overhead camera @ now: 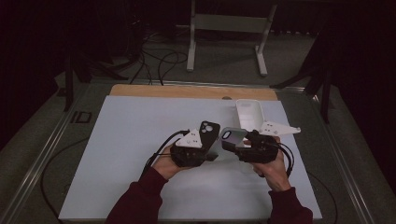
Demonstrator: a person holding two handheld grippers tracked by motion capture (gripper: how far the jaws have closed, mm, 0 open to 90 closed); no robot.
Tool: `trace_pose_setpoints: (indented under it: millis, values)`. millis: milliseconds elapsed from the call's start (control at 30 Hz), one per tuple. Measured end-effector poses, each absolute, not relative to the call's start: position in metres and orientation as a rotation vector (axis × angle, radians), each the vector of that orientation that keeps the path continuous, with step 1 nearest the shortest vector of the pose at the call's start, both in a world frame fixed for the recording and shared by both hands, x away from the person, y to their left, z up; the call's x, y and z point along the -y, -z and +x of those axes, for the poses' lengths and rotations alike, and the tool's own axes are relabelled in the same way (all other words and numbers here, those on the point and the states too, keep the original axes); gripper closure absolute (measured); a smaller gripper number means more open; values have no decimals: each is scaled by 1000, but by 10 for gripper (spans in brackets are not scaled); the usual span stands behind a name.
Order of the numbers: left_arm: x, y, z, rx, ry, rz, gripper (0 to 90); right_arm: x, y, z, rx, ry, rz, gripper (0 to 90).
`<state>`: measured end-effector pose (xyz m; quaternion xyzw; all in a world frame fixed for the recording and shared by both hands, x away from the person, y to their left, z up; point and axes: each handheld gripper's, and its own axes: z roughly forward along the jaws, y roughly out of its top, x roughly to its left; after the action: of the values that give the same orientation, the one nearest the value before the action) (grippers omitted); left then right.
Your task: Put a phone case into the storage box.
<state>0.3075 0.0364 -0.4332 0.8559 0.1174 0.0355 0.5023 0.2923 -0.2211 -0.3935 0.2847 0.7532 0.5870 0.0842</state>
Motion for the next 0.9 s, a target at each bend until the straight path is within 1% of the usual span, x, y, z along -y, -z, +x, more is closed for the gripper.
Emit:
trace_pose_setpoints:
  millis: [100,133,233,467,900]
  values:
    - [-37,433,307,-304,-115,2067,810,218,391,291,-2206,-1700,888,217]
    - [-37,433,307,-309,-124,2067,810,218,391,291,-2206,-1700,888,217]
    - [-39,432,307,-339,-151,2062,810,218,389,290,-2171,-1671,924,144]
    - [-40,432,305,-396,-215,2064,809,218,387,290,-2126,-1656,967,137]
    - [-41,432,303,-449,-280,2050,809,209,382,289,-2061,-1688,1013,121]
